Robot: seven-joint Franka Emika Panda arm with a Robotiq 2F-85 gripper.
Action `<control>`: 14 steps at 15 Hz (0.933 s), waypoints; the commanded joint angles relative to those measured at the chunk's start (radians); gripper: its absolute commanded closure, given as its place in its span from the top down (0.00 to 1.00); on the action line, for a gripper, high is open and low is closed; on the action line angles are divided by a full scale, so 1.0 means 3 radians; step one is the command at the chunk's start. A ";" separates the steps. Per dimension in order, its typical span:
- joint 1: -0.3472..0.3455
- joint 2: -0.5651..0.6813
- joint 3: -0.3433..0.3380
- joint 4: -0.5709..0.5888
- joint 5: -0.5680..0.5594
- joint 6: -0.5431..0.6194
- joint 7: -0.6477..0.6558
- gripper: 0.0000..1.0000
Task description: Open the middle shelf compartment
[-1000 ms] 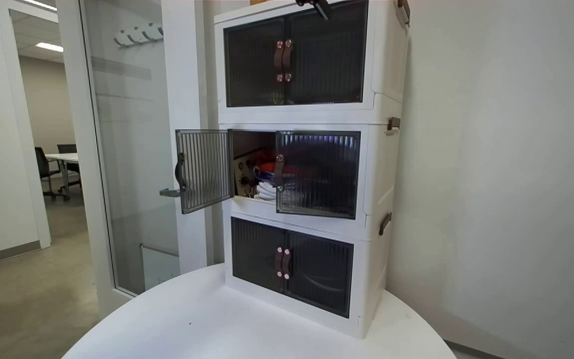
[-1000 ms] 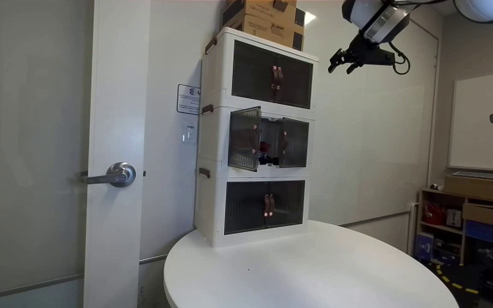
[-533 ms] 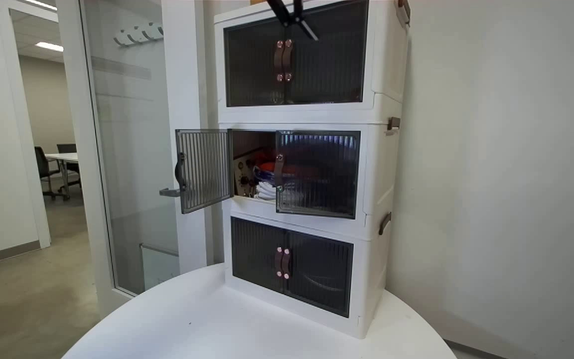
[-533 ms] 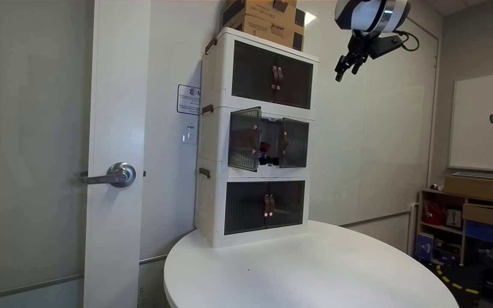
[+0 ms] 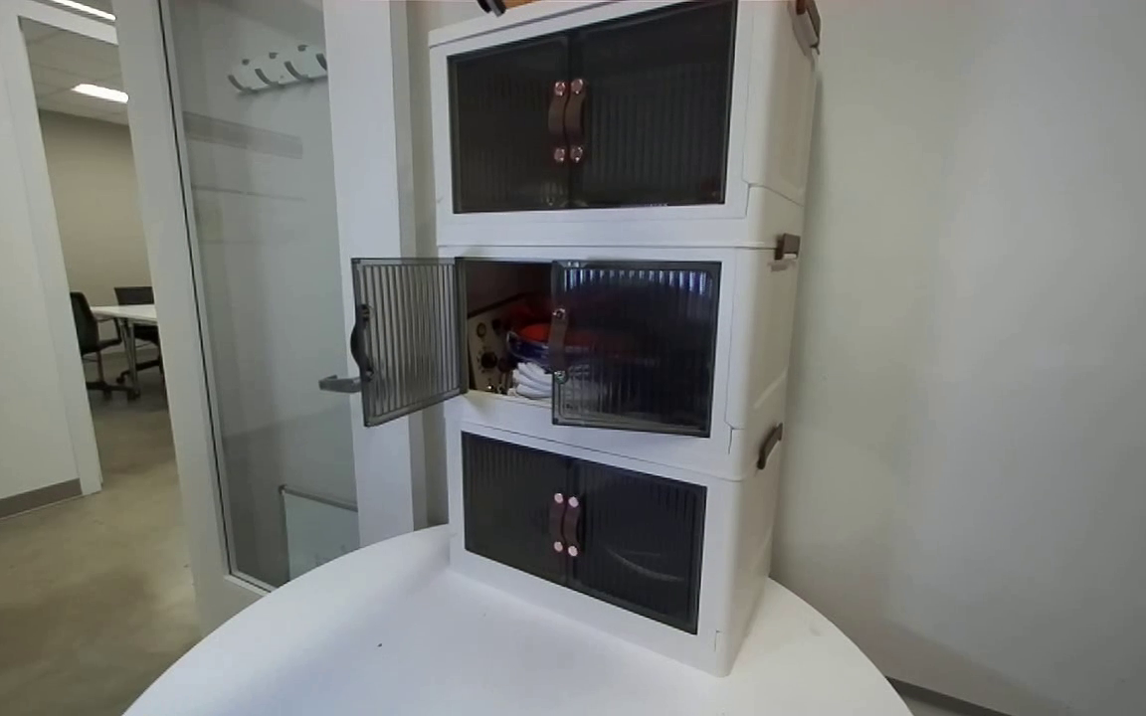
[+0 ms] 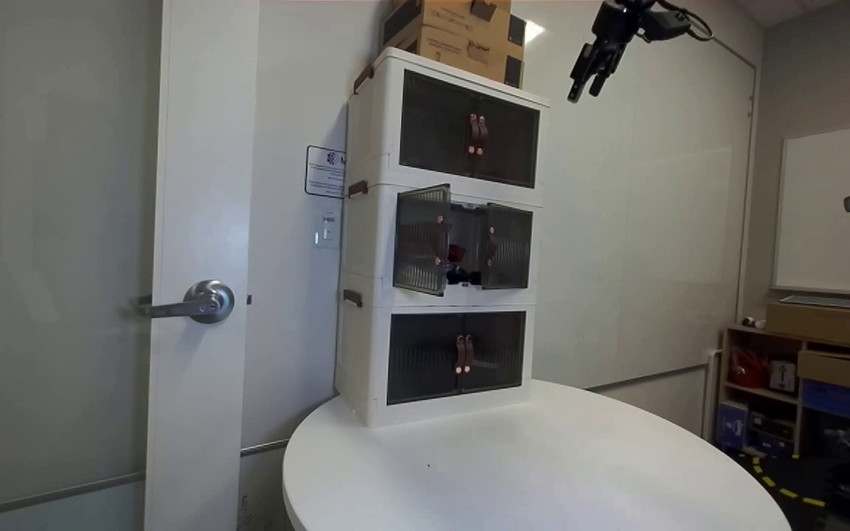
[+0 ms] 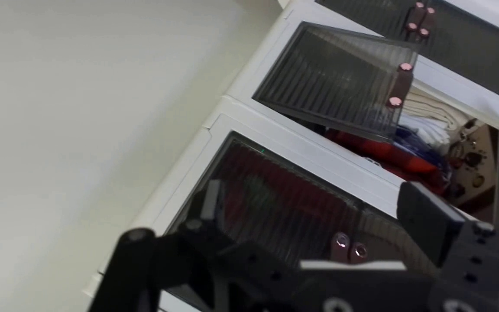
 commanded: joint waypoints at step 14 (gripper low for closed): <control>0.1649 0.1179 -0.0494 0.0287 -0.0737 -0.0827 0.0212 1.00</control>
